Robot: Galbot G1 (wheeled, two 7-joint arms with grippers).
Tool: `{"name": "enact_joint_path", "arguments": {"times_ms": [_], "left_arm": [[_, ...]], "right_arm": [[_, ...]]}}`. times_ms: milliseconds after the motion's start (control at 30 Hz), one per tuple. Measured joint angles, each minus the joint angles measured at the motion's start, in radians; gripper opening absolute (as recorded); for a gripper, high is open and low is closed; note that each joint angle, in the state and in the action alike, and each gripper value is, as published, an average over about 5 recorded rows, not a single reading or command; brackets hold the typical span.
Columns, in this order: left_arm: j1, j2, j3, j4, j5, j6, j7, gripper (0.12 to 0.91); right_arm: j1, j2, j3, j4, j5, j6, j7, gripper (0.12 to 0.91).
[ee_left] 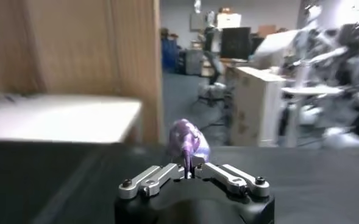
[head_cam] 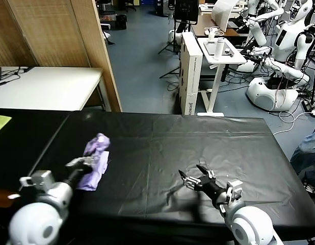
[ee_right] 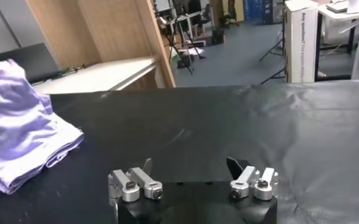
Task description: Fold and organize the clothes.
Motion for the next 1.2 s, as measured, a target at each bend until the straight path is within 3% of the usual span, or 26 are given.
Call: {"name": "enact_joint_path", "arguments": {"times_ms": [267,533,633,800,933,1033,1200], "left_arm": [[-0.111,-0.206,0.201,0.142,0.035,-0.025,0.003,0.185],[-0.165,-0.364,0.280,0.294,0.104,-0.043,0.027,0.199],[-0.165,-0.393,0.299,0.301,0.122,-0.042,0.027,0.313],[-0.151,-0.400,0.312,0.265,0.175,-0.047,0.057,0.634],[-0.137,-0.376,0.296,0.216,0.224,-0.068,0.086,0.843],[-0.131,-0.350,0.276,0.188,0.239,-0.083,0.094,0.899],[-0.120,-0.307,0.241,0.165,0.251,-0.099,0.097,0.907]], "right_arm": [[0.008,0.002,-0.006,-0.004,-0.008,-0.005,0.002,0.907],[0.034,-0.020,-0.015,-0.010,0.033,-0.014,0.008,0.907],[0.051,-0.018,-0.027,-0.022,0.072,-0.029,0.024,0.907],[0.094,0.002,-0.064,-0.049,0.168,-0.071,0.072,0.907],[0.137,0.030,-0.104,-0.077,0.249,-0.092,0.106,0.907],[0.168,0.056,-0.137,-0.102,0.272,-0.096,0.116,0.907],[0.219,0.107,-0.191,-0.152,0.277,-0.097,0.126,0.906]]}}
